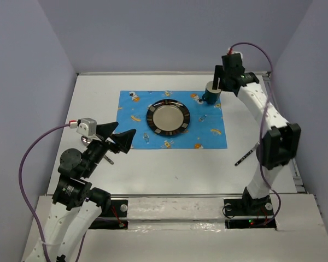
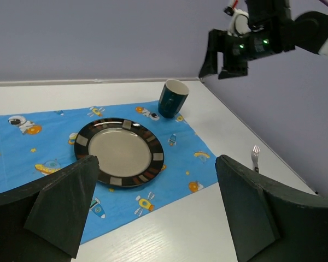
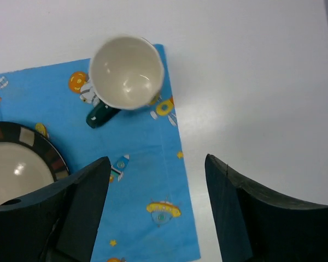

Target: Set the dinner table for one person

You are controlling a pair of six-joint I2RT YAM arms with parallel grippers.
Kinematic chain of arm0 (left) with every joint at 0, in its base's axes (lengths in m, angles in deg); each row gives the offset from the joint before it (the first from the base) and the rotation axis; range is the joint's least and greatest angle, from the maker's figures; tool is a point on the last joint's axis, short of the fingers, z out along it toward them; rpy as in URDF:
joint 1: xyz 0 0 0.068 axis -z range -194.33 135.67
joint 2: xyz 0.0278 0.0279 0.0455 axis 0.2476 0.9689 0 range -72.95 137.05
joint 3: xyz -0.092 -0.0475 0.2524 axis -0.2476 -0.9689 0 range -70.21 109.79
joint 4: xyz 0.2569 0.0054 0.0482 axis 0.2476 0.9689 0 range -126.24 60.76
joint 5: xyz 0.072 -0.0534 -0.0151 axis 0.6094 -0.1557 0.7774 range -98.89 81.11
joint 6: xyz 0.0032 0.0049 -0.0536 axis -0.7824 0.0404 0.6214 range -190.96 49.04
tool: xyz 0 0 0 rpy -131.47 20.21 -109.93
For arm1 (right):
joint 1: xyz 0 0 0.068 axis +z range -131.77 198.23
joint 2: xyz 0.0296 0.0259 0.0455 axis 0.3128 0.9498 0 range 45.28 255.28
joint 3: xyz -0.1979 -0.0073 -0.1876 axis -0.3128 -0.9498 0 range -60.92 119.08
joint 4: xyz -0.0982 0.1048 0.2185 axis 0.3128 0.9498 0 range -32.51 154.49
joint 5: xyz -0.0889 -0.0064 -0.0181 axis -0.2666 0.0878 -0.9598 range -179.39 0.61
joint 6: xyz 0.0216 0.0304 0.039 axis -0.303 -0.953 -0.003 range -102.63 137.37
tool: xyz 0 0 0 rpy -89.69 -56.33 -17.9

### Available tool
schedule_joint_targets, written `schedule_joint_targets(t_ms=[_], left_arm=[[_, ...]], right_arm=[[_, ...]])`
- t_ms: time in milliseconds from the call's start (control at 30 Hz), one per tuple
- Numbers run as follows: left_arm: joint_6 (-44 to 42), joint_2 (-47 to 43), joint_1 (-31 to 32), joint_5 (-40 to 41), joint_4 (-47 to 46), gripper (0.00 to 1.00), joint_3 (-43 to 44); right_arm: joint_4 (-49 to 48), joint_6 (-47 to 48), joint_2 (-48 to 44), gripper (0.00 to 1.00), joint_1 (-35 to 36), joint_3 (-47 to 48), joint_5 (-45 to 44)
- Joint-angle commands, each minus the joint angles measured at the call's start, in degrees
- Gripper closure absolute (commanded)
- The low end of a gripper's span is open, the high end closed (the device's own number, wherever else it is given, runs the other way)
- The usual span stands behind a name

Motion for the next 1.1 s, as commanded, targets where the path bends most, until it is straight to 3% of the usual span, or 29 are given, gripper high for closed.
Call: schedule_joint_targets(t_ms=[0, 33, 133, 267, 400, 567, 800, 1067], left_arm=[[-1.0, -2.8, 2.5, 0.8, -2.0, 0.01, 1.0], [-1.1, -3.2, 3.0, 1.0, -1.9, 0.01, 1.1], [-1.2, -5.2, 5.7, 2.0, -1.8, 0.01, 1.0], [-1.8, -8.1, 8.9, 4.1, -1.3, 0.01, 1.4], [-2.1, -11.1, 10.9, 7.5, -1.2, 0.01, 1.5], [-2.2, -11.6, 13.3, 7.6, -1.2, 0.01, 1.5], [-2.3, -11.7, 14.5, 8.1, 0.2, 0.01, 1.5], [-2.2, -10.6, 14.5, 8.4, 0.3, 0.01, 1.4]], right_arm=[[-6.1, -14.3, -18.4, 0.28, -6.8, -28.7, -2.7], [-9.0, -16.5, -25.2, 0.3, -9.0, -34.6, 2.5], [-10.5, -21.0, -33.0, 0.34, -16.7, -51.2, 8.2], [-5.4, -22.2, -37.9, 0.34, -22.7, -58.0, 8.9], [-2.9, -22.6, -35.6, 0.34, -27.1, -59.5, 8.4], [-3.3, -22.6, -30.9, 0.37, -27.1, -60.4, 8.7], [-7.2, -22.6, -29.6, 0.56, -27.1, -66.0, 14.6], [-9.5, -22.5, -28.8, 0.6, -27.1, -67.0, 18.0]])
